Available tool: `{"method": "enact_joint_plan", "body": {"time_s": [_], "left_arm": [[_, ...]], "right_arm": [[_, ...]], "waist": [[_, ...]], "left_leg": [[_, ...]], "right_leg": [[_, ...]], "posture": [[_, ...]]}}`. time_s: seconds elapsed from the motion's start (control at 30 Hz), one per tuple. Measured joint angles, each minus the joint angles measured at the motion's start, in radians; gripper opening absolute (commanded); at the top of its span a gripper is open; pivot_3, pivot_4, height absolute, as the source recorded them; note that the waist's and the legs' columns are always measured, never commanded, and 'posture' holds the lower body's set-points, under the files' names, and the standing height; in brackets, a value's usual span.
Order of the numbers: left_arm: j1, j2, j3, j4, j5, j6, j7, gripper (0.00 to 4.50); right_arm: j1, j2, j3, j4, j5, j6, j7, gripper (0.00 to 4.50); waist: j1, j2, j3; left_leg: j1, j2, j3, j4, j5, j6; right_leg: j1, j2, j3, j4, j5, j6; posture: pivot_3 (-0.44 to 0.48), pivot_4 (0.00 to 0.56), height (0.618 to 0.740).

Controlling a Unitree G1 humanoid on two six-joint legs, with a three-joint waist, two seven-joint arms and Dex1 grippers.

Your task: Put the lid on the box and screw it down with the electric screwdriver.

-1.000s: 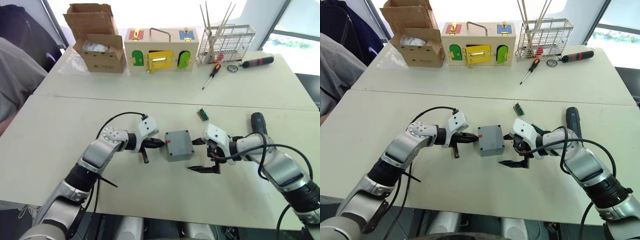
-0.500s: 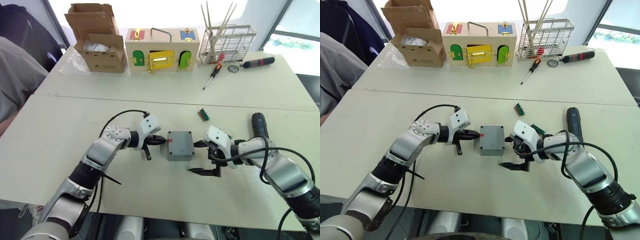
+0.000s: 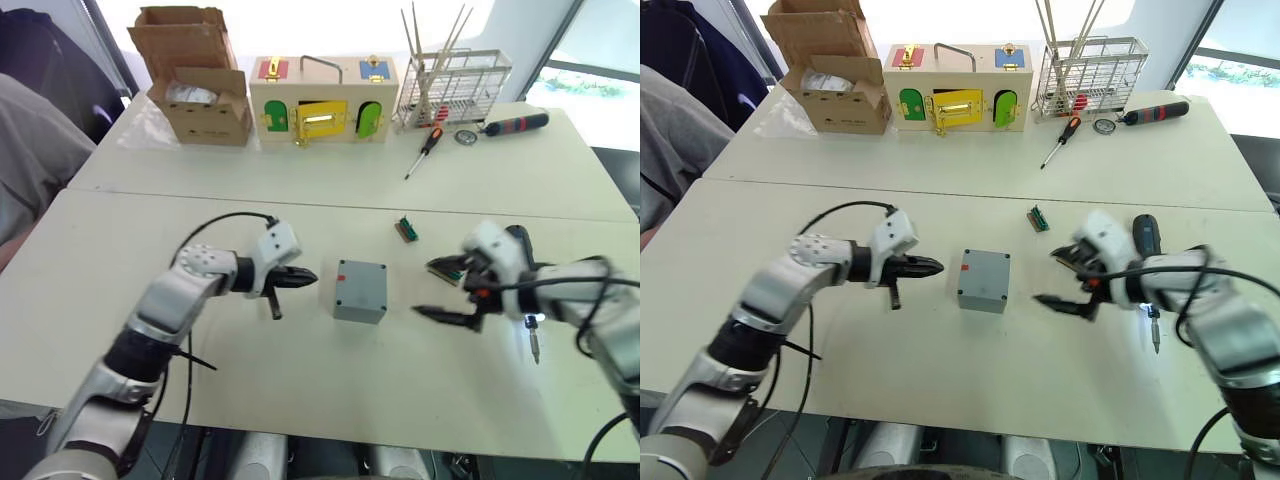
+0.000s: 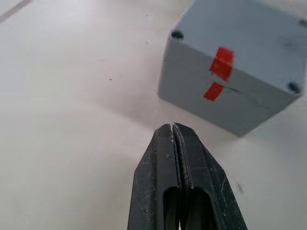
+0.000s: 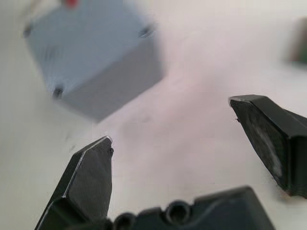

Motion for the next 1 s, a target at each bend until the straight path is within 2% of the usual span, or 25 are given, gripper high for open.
{"method": "enact_joint_plan", "body": {"time_s": [0.1,0.23,0.27,0.33,0.43,0.63,0.97,1.0], "left_arm": [[-0.021,0.014,0.052,-0.075,-0.104,0.085,-0.029,0.00],[-0.077,0.002,0.067,-0.152,-0.212,0.159,-0.039,0.00],[-0.086,-0.002,0.067,-0.160,-0.221,0.164,-0.036,0.00],[-0.093,-0.011,0.059,-0.161,-0.230,0.166,-0.024,0.00],[-0.092,-0.016,0.035,-0.158,-0.231,0.166,-0.011,0.00],[-0.074,-0.003,0.028,-0.159,-0.233,0.165,0.007,0.00],[-0.051,0.007,0.019,-0.159,-0.231,0.148,0.021,0.00],[-0.051,0.007,0.017,-0.159,-0.230,0.146,0.024,0.00]], "right_arm": [[0.013,0.044,-0.065,-0.001,0.058,0.049,-0.041,4.47],[0.028,0.152,-0.055,0.053,0.072,0.049,-0.126,4.47],[0.034,0.163,-0.043,0.076,0.061,0.030,-0.140,3.97],[0.036,0.205,-0.019,0.151,0.022,-0.033,-0.179,3.42],[0.036,0.246,0.012,0.238,-0.017,-0.117,-0.215,2.32],[0.027,0.261,0.019,0.272,-0.035,-0.198,-0.254,2.32],[0.003,0.283,0.028,0.301,-0.033,-0.209,-0.268,2.32],[0.001,0.283,0.030,0.303,-0.034,-0.209,-0.270,2.07]], "waist": [[0.001,0.000,0.000],[0.000,0.000,0.000],[-0.001,0.000,0.000],[-0.003,0.000,0.000],[-0.007,0.000,0.000],[-0.008,0.000,0.000],[-0.006,0.000,0.000],[-0.006,0.000,0.000]], "left_leg": [[0.000,0.000,0.000,0.000,0.000,0.000],[0.000,0.000,0.000,0.000,0.000,0.000],[0.000,0.000,0.000,0.000,0.000,0.000],[0.000,0.000,0.001,0.000,0.000,0.000],[0.000,0.000,0.001,0.000,0.000,0.000],[0.000,0.000,0.001,0.000,0.000,0.000],[0.000,0.000,0.001,0.000,0.000,0.000],[0.000,0.000,0.001,0.000,0.000,-0.001]], "right_leg": [[0.000,0.000,0.000,0.000,0.000,0.000],[0.000,0.000,0.000,0.001,0.000,0.000],[0.000,0.000,0.000,0.001,0.000,0.000],[0.000,0.000,0.001,0.001,0.000,0.000],[-0.001,0.001,0.001,0.001,0.000,0.000],[-0.001,0.001,0.001,0.001,0.000,0.000],[0.000,0.001,0.001,0.001,0.000,0.000],[0.000,0.001,0.001,0.001,0.000,0.000]], "posture": [[0.000,0.150,0.740],[0.000,0.150,0.740],[0.000,0.150,0.740],[0.000,0.150,0.740],[0.000,0.150,0.740],[0.000,0.150,0.740],[0.000,0.150,0.740],[0.000,0.150,0.740]]}}
